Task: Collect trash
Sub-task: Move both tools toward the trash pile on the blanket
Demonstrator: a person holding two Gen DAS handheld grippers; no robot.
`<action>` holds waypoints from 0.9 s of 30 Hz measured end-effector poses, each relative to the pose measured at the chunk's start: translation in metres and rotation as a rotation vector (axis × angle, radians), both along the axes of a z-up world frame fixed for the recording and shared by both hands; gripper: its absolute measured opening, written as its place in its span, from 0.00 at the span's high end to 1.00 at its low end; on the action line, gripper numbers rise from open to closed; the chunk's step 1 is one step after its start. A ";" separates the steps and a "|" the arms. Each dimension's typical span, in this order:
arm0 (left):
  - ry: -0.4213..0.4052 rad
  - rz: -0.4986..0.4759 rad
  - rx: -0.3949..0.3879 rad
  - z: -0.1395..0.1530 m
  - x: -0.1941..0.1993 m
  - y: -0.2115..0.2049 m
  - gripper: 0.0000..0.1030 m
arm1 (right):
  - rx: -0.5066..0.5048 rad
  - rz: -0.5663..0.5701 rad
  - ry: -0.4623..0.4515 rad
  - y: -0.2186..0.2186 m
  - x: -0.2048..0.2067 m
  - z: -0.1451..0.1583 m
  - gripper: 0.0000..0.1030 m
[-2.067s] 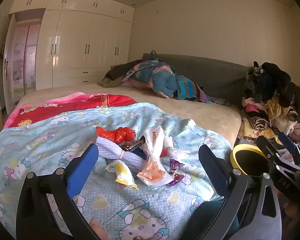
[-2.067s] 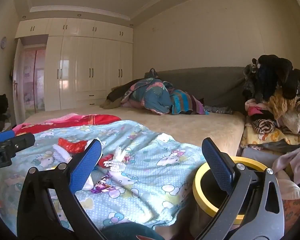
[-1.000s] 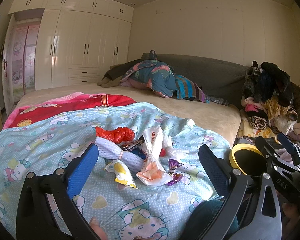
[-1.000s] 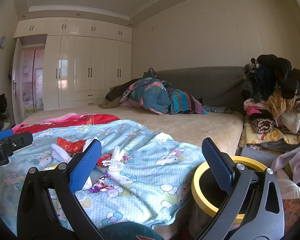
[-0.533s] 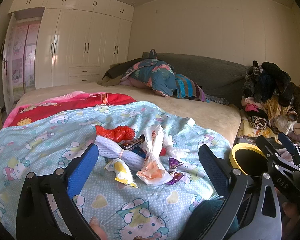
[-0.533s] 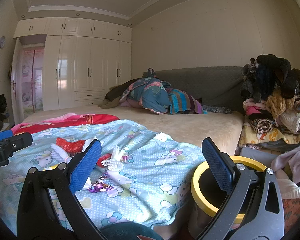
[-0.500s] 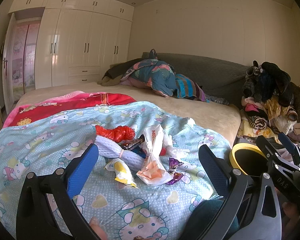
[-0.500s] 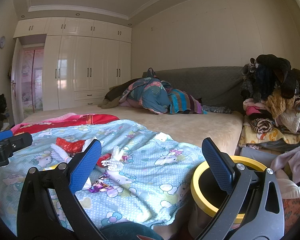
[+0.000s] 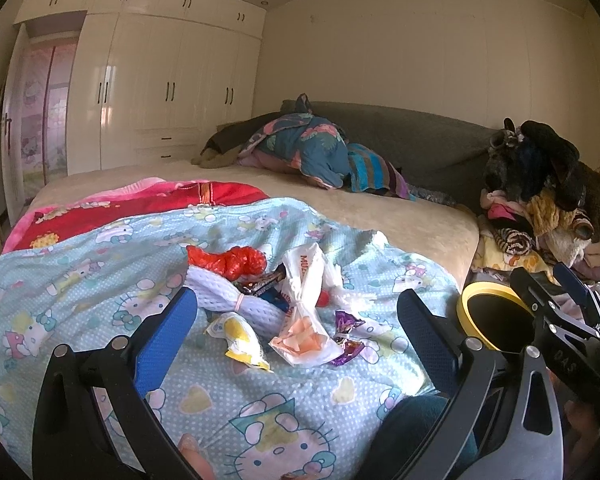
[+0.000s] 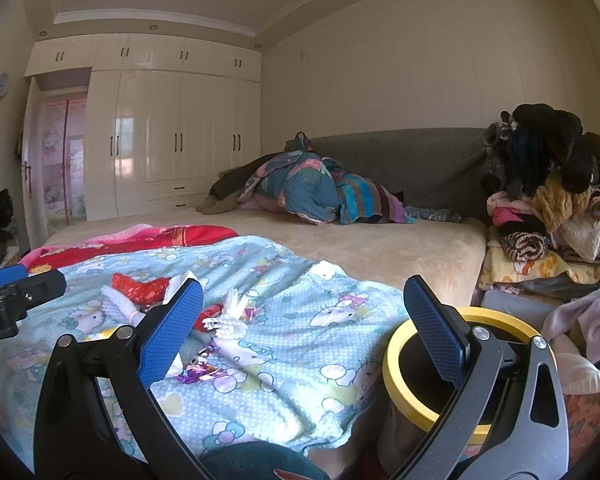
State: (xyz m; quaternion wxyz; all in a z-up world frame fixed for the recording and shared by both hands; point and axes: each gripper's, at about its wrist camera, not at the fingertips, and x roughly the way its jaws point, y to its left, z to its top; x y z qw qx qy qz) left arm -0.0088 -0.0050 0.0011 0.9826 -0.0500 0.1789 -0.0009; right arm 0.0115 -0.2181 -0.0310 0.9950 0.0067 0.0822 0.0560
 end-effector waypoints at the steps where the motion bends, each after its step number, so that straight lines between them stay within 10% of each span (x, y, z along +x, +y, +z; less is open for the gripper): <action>1: 0.002 0.004 -0.001 0.000 0.000 0.001 0.06 | 0.002 0.004 0.003 0.000 0.001 -0.001 0.10; 27: 0.046 0.242 -0.085 -0.006 0.038 0.115 0.06 | -0.072 0.360 0.253 0.128 0.065 -0.012 0.10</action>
